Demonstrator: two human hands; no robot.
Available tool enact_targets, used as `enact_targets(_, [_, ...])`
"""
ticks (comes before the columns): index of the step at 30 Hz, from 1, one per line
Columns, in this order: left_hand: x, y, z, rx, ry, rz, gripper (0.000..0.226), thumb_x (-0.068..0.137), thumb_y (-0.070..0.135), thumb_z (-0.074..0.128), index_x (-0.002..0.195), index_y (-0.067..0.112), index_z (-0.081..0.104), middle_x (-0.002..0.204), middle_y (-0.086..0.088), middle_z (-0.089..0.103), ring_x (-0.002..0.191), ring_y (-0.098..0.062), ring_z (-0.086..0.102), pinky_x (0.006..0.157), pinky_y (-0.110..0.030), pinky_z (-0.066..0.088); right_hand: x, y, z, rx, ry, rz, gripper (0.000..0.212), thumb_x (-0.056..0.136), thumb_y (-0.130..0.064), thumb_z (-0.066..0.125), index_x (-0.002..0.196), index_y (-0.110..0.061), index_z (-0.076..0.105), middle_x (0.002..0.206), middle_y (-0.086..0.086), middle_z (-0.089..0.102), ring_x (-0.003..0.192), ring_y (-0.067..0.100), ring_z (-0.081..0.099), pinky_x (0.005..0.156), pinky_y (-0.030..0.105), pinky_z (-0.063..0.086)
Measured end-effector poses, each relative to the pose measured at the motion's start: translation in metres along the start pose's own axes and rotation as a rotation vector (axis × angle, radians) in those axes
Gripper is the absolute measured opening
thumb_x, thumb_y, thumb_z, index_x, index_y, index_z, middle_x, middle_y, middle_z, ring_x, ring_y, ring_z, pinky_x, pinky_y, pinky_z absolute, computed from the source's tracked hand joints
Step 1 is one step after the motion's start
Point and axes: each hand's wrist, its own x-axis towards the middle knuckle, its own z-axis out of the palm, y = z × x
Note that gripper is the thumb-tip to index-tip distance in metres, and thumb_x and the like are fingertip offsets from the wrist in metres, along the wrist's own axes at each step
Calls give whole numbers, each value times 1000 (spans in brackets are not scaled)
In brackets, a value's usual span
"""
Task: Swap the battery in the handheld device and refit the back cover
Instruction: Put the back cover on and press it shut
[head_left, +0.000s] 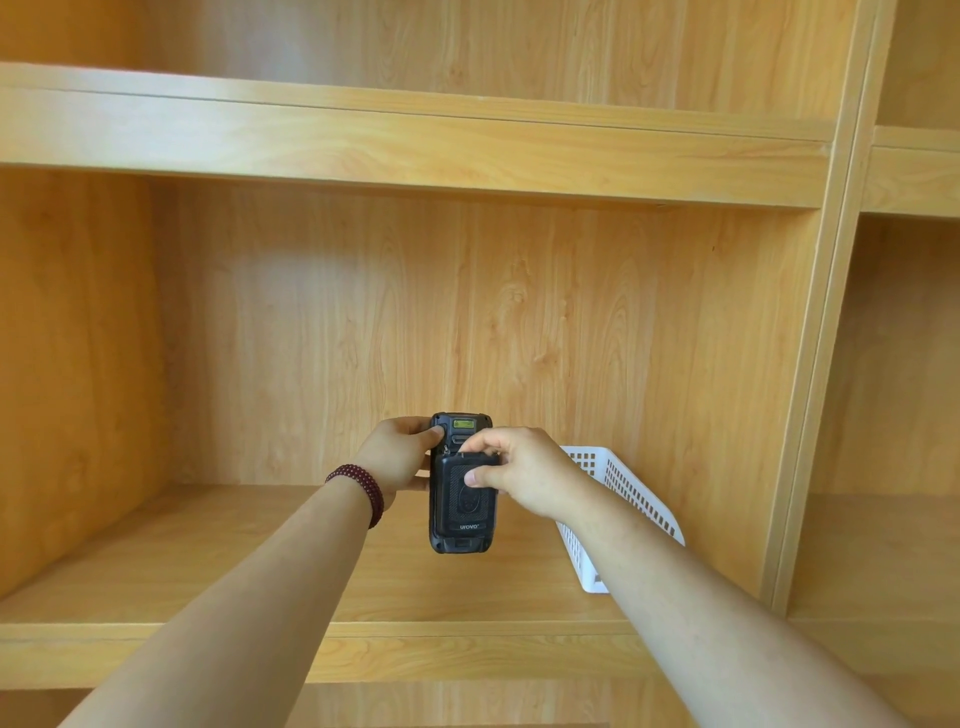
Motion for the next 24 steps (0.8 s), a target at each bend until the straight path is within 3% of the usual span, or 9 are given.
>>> enact_targets(6, [0,-2,4,-23,-2,22,18,100,17,51,99,18,69,88,-5,77,73,-15,74,53,-28,58,6,4,-3,-62,-15,3,20,82,-22,75,91,-39,68,87,-15,62,65,-4,52,66,21,40])
enact_targets(11, [3,-2,8,-6,23,42,18,99,17,52,105,15,68,91,-6,76,76,-15,73,54,-27,58,8,9,-2,-57,-6,36,22,83,-23,73,101,-36,72,71,-22,63,52,-9,58,54,10,40])
enact_targets(13, [3,-3,11,4,26,44,18,99,17,52,107,13,69,91,-6,75,77,-16,72,54,-27,58,8,11,0,-76,-14,47,29,83,-24,73,111,-34,71,75,-24,63,48,-10,58,48,7,40])
enact_targets(17, [4,-2,12,-5,40,48,19,99,16,52,109,12,68,94,-8,75,80,-19,71,56,-29,59,9,14,3,-141,7,15,41,84,-26,73,124,-27,66,104,-16,55,64,-9,48,62,14,36])
enact_targets(21, [4,-1,11,-4,36,41,19,99,17,52,109,12,67,95,-9,75,80,-20,72,57,-30,60,7,14,3,-100,35,-19,41,85,-24,73,125,-22,66,95,-18,53,70,-5,49,73,21,43])
enact_targets(24, [4,0,11,3,39,33,18,99,18,52,107,14,67,91,-7,75,79,-19,72,54,-29,58,7,11,0,-49,71,-53,39,85,-21,72,123,-20,67,95,-17,55,73,-1,53,72,23,49])
